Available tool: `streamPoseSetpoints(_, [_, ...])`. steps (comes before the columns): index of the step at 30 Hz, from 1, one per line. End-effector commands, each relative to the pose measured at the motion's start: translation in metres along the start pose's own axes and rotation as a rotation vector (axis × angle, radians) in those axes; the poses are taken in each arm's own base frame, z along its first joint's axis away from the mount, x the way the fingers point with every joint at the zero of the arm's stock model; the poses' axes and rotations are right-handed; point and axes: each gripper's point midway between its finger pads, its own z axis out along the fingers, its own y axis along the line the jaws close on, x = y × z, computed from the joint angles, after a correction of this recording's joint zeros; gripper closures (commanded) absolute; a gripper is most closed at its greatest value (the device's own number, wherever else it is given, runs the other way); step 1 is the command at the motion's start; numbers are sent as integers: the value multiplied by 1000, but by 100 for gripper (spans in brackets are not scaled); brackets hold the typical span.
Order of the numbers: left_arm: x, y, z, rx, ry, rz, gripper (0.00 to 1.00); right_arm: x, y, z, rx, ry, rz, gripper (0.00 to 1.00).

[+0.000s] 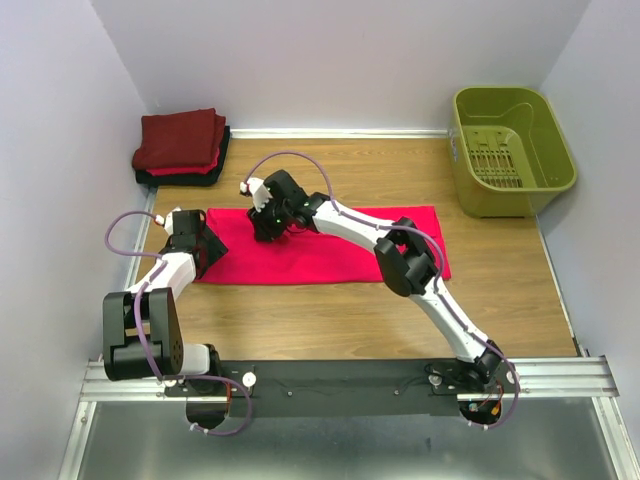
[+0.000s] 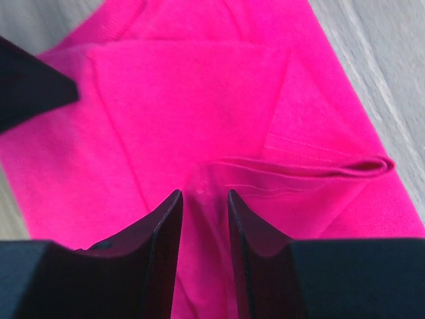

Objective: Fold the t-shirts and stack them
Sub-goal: Fold the tshirt

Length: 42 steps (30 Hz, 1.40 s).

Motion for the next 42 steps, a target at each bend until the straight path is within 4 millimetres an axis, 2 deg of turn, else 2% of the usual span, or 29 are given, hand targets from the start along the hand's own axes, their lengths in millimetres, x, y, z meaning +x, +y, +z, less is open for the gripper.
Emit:
streamPoseSetpoints(1, [7,9,2,-37,30,6,27,1,-6,9,29,0,-21,62])
streamPoseSetpoints(2, [7,9,2,-39,27,5,27,1,-7,9,35,-1,-22,63])
streamPoseSetpoints(4, [7,9,2,-40,28,6,27,0,-10,8,49,-1,-25,73])
streamPoseSetpoints(7, [6,12,2,-51,24,2,27,-10,-15,-1,93,-16,-35,91])
streamPoseSetpoints(11, [6,15,2,-75,26,6,27,-19,-34,-17,202,-31,-24,99])
streamPoseSetpoints(14, [6,16,2,-77,27,4,27,-24,-47,-29,250,-47,23,99])
streamPoseSetpoints(15, [6,16,2,-77,27,2,27,-15,-52,-30,268,-33,59,99])
streamPoseSetpoints(18, [6,15,2,-76,28,4,27,-16,-64,-42,299,-62,144,98])
streamPoseSetpoints(19, [7,16,2,-79,29,4,27,-6,-67,-43,303,-47,166,98])
streamPoseSetpoints(21, [6,16,1,-79,25,5,27,-14,-73,-53,317,-90,197,98])
streamPoseSetpoints(24, [4,16,2,-83,21,4,27,-11,-80,-62,331,-118,264,96])
streamPoseSetpoints(32, [0,17,-1,-89,10,9,27,3,-106,-75,379,-147,443,89])
streamPoseSetpoints(36, [-19,8,-15,-69,-35,10,24,7,-110,-82,388,-150,474,84])
streamPoseSetpoints(38, [-28,4,-23,-63,-55,1,22,7,-106,-84,368,-145,461,77])
streamPoseSetpoints(40, [-45,-8,-36,-26,-100,-10,21,5,-99,-85,335,-143,451,69])
streamPoseSetpoints(42, [-58,-22,-47,28,-124,-26,19,6,-97,-88,335,-143,449,68])
